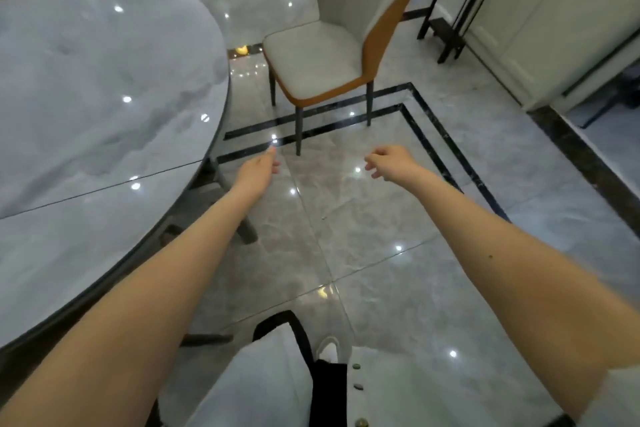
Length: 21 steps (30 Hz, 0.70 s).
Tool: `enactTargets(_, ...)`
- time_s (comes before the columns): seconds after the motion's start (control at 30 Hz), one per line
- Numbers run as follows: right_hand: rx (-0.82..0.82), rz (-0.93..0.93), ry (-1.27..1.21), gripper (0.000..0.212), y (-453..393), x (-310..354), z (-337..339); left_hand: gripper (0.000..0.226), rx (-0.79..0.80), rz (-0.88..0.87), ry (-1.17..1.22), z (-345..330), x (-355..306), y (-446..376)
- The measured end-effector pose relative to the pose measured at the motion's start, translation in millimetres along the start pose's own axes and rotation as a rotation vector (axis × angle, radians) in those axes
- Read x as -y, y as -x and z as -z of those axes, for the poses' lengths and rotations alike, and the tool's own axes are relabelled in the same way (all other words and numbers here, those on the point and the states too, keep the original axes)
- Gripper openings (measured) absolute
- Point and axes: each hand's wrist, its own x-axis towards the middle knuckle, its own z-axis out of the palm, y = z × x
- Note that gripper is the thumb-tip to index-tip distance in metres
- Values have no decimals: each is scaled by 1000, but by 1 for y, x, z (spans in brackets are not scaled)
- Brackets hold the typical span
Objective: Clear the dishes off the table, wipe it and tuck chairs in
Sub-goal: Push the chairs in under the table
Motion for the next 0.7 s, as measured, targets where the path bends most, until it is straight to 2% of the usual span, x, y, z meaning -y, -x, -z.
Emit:
enactTargets(0.17,-73,-49,-45,26,-51,-29,73,46,93,-37,-13,-68,-64,-59)
enactTargets(0.37,-37,-74,-40,21,-135,-41,129,47,151,21,60,-130,-117,-157)
enactTargets(0.53,-63,-130,-41,17,-218,-22,184,47,127,67,100,-163,-176,-231)
enactTargets(0.7,-104,-87,-39,15,-288,-4,241,45,130,78,72,-183,-239,-298)
